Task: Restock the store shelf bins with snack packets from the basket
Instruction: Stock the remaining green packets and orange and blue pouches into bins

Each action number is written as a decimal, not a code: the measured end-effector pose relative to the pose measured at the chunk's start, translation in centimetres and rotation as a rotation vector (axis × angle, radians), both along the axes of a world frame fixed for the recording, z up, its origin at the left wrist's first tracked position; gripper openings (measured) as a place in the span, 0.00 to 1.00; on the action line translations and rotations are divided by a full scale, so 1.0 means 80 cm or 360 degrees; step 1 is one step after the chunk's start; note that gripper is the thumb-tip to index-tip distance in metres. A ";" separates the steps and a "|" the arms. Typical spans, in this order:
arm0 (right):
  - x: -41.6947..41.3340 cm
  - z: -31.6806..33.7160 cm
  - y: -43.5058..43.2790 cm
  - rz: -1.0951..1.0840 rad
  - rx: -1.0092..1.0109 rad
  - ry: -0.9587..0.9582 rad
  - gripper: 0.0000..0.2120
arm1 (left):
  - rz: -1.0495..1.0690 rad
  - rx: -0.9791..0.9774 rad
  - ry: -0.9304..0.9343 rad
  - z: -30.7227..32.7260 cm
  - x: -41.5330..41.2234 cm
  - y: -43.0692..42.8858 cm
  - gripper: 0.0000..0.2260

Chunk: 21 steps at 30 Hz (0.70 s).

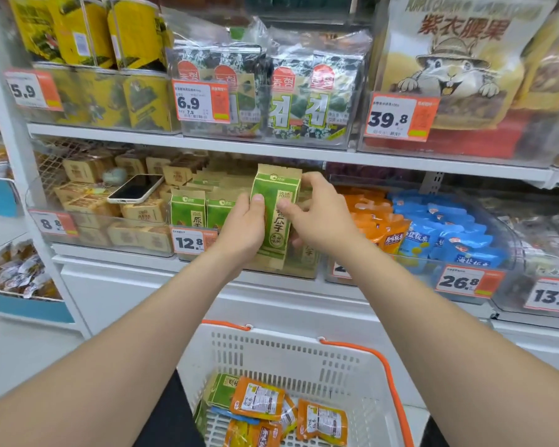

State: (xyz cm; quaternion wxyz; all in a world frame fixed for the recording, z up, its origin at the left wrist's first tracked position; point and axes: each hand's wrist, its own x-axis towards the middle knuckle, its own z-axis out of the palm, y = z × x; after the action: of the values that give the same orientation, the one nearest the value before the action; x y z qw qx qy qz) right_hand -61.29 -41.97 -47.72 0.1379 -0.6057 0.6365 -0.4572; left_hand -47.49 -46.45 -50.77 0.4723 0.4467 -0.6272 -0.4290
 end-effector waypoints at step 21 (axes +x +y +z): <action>-0.003 -0.054 -0.070 -0.0051 -0.0509 0.0258 0.13 | 0.0819 -0.0715 -0.0419 -0.032 -0.039 -0.060 0.16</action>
State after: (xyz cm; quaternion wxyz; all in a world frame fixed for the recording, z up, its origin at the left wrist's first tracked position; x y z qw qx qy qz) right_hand -61.51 -47.57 -52.07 -0.0192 -0.6445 0.5742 -0.5045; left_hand -50.62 -51.27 -53.29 0.5664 0.5263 -0.6282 -0.0867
